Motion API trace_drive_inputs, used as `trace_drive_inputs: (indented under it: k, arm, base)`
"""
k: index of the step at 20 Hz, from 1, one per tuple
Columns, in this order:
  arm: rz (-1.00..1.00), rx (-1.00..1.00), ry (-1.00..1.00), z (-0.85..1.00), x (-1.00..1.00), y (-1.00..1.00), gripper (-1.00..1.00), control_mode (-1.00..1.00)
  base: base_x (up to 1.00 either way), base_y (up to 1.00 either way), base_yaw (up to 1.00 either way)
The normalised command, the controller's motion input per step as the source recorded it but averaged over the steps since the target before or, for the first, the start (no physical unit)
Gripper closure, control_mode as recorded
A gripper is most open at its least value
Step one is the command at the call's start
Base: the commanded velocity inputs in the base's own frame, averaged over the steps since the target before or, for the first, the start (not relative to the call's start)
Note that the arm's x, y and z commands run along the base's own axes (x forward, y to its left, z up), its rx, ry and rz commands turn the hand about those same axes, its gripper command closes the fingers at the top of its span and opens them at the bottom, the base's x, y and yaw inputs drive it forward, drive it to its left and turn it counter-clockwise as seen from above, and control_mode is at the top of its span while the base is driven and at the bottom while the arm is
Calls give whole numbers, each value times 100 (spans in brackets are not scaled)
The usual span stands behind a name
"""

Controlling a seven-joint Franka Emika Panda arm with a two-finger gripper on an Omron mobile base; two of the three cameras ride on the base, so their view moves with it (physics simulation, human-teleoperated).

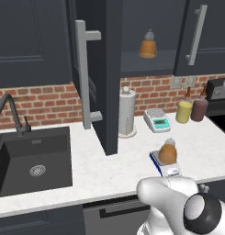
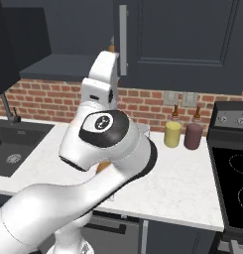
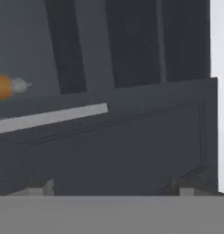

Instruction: Pick the honey bottle and place it on the digital scale for weighing, and close the cabinet.

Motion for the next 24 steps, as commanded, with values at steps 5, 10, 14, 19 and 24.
trace_drive_inputs:
  k: [5,10,14,19,24]
  arm:
    - [-12,-12,53,16,-1,-71,-100,-100]
    - [0,14,28,45,-18,-47,-100,-100]
    - [0,38,0,68,-66,-3,-100,-100]
    - [10,55,0,75,-79,0,-100,-100]
    - [21,72,-2,84,-69,-33,-100,-100]
  base:
    - [0,0,0]
    - [0,0,0]
    - [0,0,0]
    - [0,0,0]
    - [0,0,0]
